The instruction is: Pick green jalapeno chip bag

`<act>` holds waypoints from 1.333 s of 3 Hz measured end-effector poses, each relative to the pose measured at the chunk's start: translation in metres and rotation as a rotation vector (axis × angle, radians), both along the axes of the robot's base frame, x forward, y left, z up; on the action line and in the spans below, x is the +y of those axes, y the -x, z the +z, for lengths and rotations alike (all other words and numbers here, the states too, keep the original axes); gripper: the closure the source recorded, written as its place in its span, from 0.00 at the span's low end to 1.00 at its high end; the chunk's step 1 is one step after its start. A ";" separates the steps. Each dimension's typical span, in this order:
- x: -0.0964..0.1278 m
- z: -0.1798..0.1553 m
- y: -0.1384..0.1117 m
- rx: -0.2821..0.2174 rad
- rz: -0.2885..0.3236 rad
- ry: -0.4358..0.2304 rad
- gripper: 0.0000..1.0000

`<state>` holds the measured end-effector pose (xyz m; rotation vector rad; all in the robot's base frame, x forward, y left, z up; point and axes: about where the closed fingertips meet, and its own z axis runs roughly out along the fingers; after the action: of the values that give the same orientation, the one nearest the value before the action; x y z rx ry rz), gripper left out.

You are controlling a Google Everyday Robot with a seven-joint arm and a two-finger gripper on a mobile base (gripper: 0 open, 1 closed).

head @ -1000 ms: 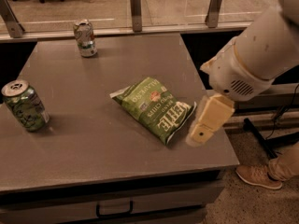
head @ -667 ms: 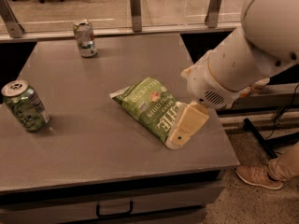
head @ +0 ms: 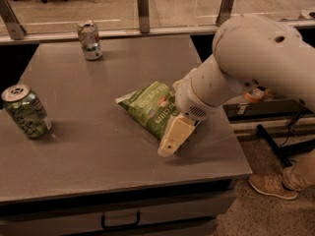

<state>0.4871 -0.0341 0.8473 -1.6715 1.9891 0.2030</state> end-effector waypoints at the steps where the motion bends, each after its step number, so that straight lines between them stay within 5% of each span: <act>1: 0.007 -0.013 -0.010 0.004 0.004 0.002 0.18; 2: 0.010 -0.013 -0.013 -0.007 0.018 0.005 0.39; 4: 0.004 0.042 0.007 -0.038 0.086 -0.067 0.88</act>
Offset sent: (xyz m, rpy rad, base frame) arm 0.0185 0.0115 -0.0164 -0.0058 -0.0150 0.0334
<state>0.4798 -0.0302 0.8891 -1.7070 1.8640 0.2642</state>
